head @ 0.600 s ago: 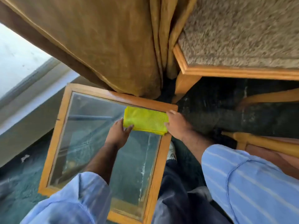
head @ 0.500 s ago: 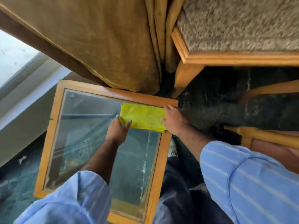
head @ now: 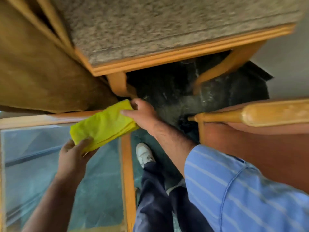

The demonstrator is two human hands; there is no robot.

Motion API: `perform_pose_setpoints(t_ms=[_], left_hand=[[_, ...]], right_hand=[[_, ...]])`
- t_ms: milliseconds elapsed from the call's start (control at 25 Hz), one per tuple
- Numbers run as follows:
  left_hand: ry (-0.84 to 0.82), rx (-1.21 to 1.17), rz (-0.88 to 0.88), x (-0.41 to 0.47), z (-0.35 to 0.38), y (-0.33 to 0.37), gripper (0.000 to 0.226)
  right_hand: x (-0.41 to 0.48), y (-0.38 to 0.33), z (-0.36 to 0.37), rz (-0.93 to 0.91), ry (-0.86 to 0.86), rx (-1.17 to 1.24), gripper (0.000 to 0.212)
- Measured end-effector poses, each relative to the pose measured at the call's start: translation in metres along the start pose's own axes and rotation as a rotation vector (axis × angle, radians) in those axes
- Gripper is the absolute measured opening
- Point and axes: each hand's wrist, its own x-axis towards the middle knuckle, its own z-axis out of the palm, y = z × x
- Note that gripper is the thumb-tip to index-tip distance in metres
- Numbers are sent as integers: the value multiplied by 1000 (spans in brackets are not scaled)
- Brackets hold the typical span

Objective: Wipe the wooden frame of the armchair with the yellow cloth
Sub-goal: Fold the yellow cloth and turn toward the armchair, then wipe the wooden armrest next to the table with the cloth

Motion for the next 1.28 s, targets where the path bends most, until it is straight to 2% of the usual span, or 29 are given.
perform_pose_setpoints(t_ms=[80,200,440,600,680,760,960,1080,1160,1280], left_hand=[[-153,-42,12,-33,43,22,28],[-360,-85,12,-80,115,56,35],[-678,-80,19,-163,277,110,34],[-902,252,192,-218,375,102,21],[-880,407,251,-231,408,82,14],[-762,519,300,-231,420,64,5],[-490,876,429,-219,414,45,19],[-380,1146,669,-213,416,44,36],[-382,1208,930,-206,418,44,66],[-738,1326,1512,-197,434,36,82]], right_hand=[[-20,-14,-66,-59,101,88,44],[-53,-35,-167,-121,165,204,41],[-151,-34,-382,-158,249,164,16],[-228,27,-483,-188,660,174,38],[-248,64,-503,-151,771,160,42],[-247,94,-500,-107,786,69,38],[-214,126,-463,-190,781,-190,36],[-211,136,-457,-209,844,-471,42],[-218,147,-470,-220,961,-685,54],[-223,166,-528,-96,1059,-965,65]])
